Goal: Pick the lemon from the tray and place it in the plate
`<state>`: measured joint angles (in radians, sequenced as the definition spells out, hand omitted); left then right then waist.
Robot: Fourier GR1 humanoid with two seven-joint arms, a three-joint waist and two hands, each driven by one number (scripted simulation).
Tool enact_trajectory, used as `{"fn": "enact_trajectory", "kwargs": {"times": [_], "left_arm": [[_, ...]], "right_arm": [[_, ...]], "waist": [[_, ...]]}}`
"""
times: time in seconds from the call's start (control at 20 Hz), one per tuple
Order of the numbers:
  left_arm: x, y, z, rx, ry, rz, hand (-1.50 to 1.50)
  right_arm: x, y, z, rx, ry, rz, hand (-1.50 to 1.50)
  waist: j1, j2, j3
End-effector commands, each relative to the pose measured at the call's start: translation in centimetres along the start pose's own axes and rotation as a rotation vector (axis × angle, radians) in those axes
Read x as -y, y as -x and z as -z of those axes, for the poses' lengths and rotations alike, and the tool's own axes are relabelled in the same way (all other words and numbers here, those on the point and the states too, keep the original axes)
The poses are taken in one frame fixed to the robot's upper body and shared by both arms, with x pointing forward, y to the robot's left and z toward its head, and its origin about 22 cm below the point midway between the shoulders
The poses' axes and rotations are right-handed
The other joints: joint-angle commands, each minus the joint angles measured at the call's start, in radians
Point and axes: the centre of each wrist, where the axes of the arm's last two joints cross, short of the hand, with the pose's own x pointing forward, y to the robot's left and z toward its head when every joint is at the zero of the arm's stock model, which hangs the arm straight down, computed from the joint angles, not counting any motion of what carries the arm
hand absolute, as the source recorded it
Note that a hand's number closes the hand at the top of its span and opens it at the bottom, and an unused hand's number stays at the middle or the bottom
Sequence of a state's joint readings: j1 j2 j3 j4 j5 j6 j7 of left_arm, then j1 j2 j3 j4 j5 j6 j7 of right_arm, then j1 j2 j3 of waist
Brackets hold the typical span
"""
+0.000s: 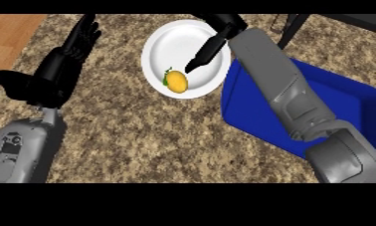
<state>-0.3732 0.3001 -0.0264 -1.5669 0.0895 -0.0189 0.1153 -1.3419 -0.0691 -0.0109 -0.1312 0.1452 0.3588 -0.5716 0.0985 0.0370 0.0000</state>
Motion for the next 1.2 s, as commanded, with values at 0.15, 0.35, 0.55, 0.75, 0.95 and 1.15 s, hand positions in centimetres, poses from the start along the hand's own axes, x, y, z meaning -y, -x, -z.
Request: {"fn": "enact_trajectory", "kwargs": {"times": [0.15,0.35,0.55,0.75,0.95,1.15], "left_arm": [[-0.5,0.1,0.1,0.005,-0.009,0.002,0.00],[0.5,-0.1,0.1,0.013,0.014,-0.009,0.00],[0.7,-0.1,0.0,0.023,0.022,-0.020,0.00],[0.0,-1.1,0.3,0.042,0.037,0.008,0.00],[0.4,-0.6,0.1,0.041,0.029,-0.001,0.00],[0.9,-0.9,0.5,0.056,0.018,-0.007,0.00]], "right_arm": [[5.9,-0.8,-3.3,0.006,0.069,0.067,-1.50],[7.8,-0.8,-5.1,0.043,0.071,0.039,-1.50],[10.6,-0.6,-8.2,0.028,0.074,0.026,-1.50],[12.6,-1.6,-9.5,0.026,0.095,-0.011,-1.50],[13.6,-1.6,-11.0,0.015,0.098,-0.031,-1.50],[13.4,-0.8,-11.6,0.050,0.133,-0.083,-1.50]], "waist": [[0.002,0.010,0.001],[0.020,0.019,0.002],[0.025,0.024,0.003],[0.043,0.029,0.004],[0.046,0.033,0.005],[0.044,0.036,0.006]]}}
